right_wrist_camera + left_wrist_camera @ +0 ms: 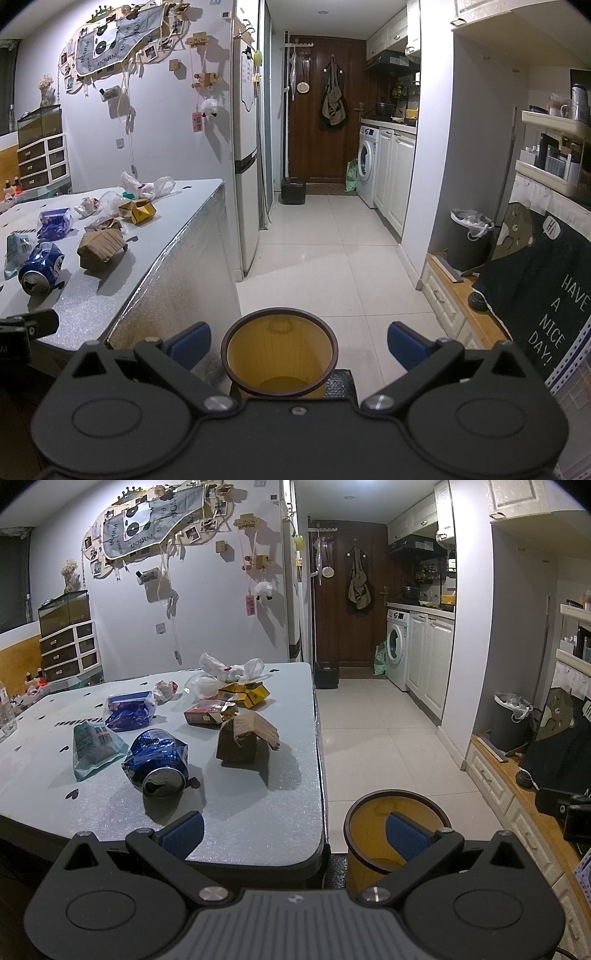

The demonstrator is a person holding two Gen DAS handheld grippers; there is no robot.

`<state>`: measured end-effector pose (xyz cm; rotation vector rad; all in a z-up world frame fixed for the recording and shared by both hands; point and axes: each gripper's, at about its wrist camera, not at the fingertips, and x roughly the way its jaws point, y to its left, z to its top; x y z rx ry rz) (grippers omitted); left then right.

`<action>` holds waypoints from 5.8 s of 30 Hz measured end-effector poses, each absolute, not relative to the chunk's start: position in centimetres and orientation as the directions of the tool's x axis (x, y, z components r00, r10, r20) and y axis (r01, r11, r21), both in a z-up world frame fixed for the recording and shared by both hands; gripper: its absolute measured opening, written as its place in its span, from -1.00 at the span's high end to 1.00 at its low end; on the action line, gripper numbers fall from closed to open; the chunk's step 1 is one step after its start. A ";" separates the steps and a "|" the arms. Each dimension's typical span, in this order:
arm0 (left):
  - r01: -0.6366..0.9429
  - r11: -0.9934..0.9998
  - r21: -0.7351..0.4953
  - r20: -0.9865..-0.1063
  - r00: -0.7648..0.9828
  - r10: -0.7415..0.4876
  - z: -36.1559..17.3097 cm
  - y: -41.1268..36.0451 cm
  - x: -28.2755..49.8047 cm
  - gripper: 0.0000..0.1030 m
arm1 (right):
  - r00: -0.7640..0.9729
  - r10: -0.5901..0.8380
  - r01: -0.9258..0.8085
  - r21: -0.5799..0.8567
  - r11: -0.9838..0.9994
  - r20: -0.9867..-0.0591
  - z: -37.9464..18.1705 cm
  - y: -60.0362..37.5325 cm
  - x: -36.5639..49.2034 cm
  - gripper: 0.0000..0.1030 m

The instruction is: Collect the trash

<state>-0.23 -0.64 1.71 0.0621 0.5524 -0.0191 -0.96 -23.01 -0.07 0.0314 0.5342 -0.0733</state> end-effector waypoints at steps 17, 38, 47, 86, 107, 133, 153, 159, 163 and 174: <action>-0.042 0.996 0.074 -0.516 0.853 0.074 1.0 2.3 5.1 -1.00 | 0.876 -0.043 0.046 -0.006 0.999 -0.481 -0.2 -22.6 3.3 -1.00; -0.207 0.975 0.084 -0.580 0.785 0.217 0.1 10.4 12.2 -1.00 | 0.899 0.138 -0.172 -0.044 0.984 -0.415 0.7 -12.5 13.6 -1.00; -0.247 0.966 0.069 -0.585 0.775 0.240 -0.2 14.0 14.8 -1.00 | 0.855 0.345 -0.339 0.085 0.937 -0.387 0.0 -7.9 18.2 -1.00; -0.236 0.707 -0.666 -0.551 0.795 -0.253 -3.6 21.4 16.9 -1.00 | 0.552 0.627 -0.450 0.438 0.779 -0.549 -3.0 -4.8 22.8 -0.06; -0.276 0.586 -0.762 -0.545 0.762 -0.351 -6.1 23.2 17.8 -0.03 | 0.552 0.637 -0.511 0.385 0.769 -0.538 -2.7 -3.3 21.5 -0.06; -0.179 0.849 -0.498 -0.566 0.808 -0.162 -2.9 18.8 16.0 0.39 | 0.549 0.639 -0.465 0.438 0.769 -0.539 -2.7 -6.4 20.2 -0.31; -0.162 0.910 -0.382 -0.556 0.827 -0.086 -1.0 16.2 13.2 0.43 | 0.614 0.588 -0.473 0.351 0.808 -0.526 -1.8 -6.7 19.0 0.28; -0.141 0.925 -0.354 -0.537 0.840 -0.078 -0.2 14.6 12.0 0.43 | 0.625 0.592 -0.475 0.354 0.806 -0.508 -1.5 -8.0 17.9 0.47; -0.129 0.929 -0.346 -0.532 0.842 -0.082 0.1 13.5 11.5 0.44 | 0.637 0.590 -0.473 0.353 0.807 -0.496 -1.3 -9.0 17.2 0.47; -0.044 0.952 -0.302 -0.522 0.843 -0.127 1.1 8.1 12.0 0.46 | 0.705 0.542 -0.416 0.351 0.839 -0.458 -0.4 -14.0 15.4 0.47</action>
